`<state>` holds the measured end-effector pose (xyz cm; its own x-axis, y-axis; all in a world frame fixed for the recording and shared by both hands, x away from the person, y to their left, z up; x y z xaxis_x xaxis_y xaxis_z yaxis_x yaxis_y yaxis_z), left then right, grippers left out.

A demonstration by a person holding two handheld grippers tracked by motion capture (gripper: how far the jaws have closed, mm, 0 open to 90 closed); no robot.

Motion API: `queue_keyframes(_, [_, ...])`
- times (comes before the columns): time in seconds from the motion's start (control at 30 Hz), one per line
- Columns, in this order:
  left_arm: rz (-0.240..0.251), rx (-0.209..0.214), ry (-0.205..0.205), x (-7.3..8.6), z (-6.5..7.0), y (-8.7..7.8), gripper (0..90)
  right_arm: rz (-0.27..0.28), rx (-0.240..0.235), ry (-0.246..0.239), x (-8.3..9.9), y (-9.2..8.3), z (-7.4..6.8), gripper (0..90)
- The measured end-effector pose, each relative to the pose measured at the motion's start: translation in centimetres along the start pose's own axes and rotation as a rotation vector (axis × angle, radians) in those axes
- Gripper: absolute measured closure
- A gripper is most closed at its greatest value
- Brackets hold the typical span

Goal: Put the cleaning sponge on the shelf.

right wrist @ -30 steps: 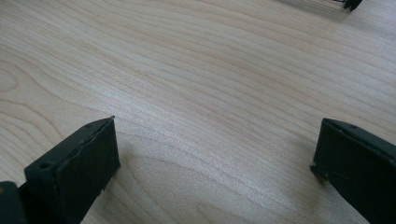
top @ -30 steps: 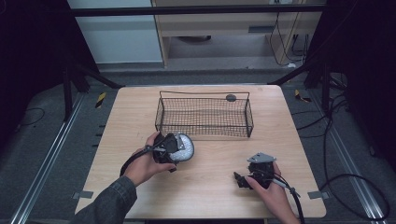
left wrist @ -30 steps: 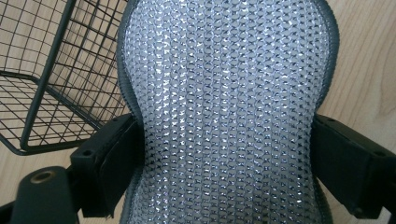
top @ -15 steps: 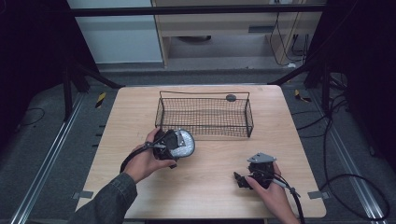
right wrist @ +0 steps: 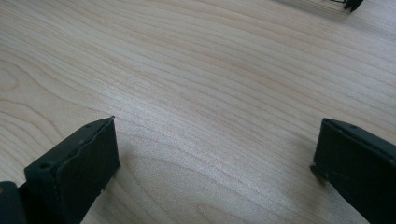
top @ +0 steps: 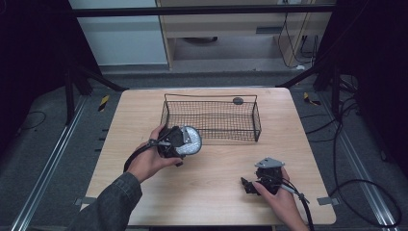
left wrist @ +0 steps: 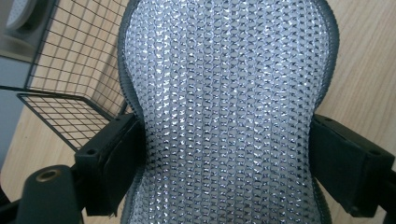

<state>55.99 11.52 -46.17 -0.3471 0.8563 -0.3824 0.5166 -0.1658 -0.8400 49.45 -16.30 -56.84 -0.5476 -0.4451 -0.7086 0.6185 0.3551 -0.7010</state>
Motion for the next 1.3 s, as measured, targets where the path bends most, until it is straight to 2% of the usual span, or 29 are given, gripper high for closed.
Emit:
queue_keyframes(0.23, [0.007,-0.01,0.013,-0.7,-0.5,-0.5,14.7,0.0,0.0,-0.001,0.0,0.0,0.0,0.4])
queue_keyframes(0.53, [0.006,-0.013,0.01,-1.4,-1.2,-0.8,15.7,0.0,-0.001,-0.001,0.0,0.0,0.0,0.4])
queue_keyframes(0.67, [0.01,-0.021,0.006,-1.6,-1.7,-1.0,15.8,0.0,-0.001,-0.001,0.0,0.0,0.0,0.4])
queue_keyframes(0.9, [0.014,-0.058,0.012,-2.4,-3.2,-1.1,15.8,0.0,-0.001,-0.001,0.0,0.0,0.0,0.4])
queue_keyframes(1.3, [0.0,-0.081,0.008,-3.0,-4.7,-1.0,15.8,0.001,-0.001,-0.001,0.0,0.0,0.0,0.4])
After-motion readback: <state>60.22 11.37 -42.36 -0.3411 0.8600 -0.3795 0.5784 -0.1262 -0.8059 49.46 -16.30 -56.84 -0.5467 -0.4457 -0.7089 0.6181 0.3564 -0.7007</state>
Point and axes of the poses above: each handheld gripper's, and its own axes: y roughly forward along the jaws, x roughly out of its underside, z roughly to its right, the point moved 8 cm from there along y, roughly forward along the jaws, and after that the axes turned 7 degrees about -y, right-handed, at the moved point
